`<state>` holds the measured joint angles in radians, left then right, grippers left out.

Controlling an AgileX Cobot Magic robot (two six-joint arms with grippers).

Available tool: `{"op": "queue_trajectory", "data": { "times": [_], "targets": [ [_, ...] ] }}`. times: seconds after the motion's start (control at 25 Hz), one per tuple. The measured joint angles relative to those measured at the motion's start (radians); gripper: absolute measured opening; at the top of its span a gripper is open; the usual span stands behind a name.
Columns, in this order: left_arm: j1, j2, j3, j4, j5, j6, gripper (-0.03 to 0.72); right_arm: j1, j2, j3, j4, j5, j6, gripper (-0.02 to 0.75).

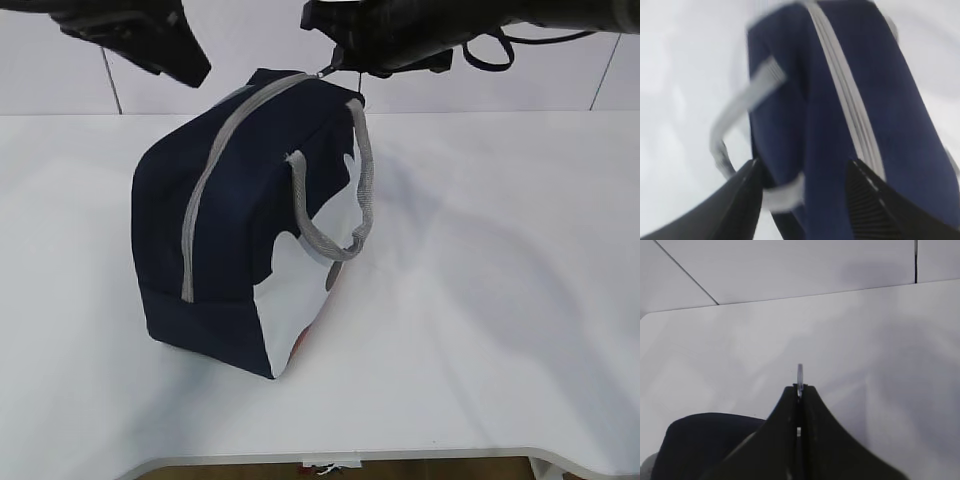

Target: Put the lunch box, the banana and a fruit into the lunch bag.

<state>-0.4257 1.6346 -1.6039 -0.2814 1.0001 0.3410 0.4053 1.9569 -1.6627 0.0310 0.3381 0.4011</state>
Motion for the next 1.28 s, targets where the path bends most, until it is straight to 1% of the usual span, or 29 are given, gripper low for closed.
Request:
{"op": "queue_trajectory", "data": {
  "times": [0.16,0.32,0.52,0.72,0.84,0.92,1.0,1.12,1.16,1.2,1.28],
  "targets": [
    [0.0,0.069,-0.051,0.007,-0.098,0.0,0.41,0.0,0.0,0.0,0.013,0.0,0.0,0.013],
    [0.0,0.155,-0.116,0.004,-0.138,0.0,0.41,0.0,0.0,0.0,0.027,0.002,0.0,0.013],
    [0.0,0.233,-0.178,-0.03,-0.156,0.0,0.41,0.0,0.0,0.0,0.049,0.002,0.0,0.013],
    [0.0,0.284,-0.188,-0.071,-0.163,0.0,0.41,0.0,0.0,0.0,0.06,0.002,0.0,0.013],
    [0.0,0.311,-0.19,-0.077,-0.199,0.0,0.41,0.0,0.0,0.0,0.076,0.002,0.0,0.013],
    [0.0,0.328,-0.19,-0.081,-0.222,0.0,0.398,0.0,0.0,0.0,0.088,0.002,0.0,0.013],
    [0.0,0.345,-0.19,-0.085,-0.234,0.0,0.352,0.0,0.0,0.0,0.097,0.002,0.0,0.013],
    [0.0,0.359,-0.19,-0.087,-0.235,0.0,0.21,0.0,0.0,0.0,0.103,0.002,0.0,0.013],
    [0.0,0.361,-0.19,-0.082,-0.235,0.0,0.13,0.0,0.0,0.0,0.103,0.002,0.0,0.013],
    [0.0,0.361,-0.192,-0.074,-0.235,0.0,0.068,0.0,0.0,0.0,0.103,0.002,0.0,0.013],
    [0.0,0.361,-0.209,-0.059,-0.223,0.0,0.022,0.0,0.0,0.0,0.103,0.002,0.0,0.013]
  ]
}}
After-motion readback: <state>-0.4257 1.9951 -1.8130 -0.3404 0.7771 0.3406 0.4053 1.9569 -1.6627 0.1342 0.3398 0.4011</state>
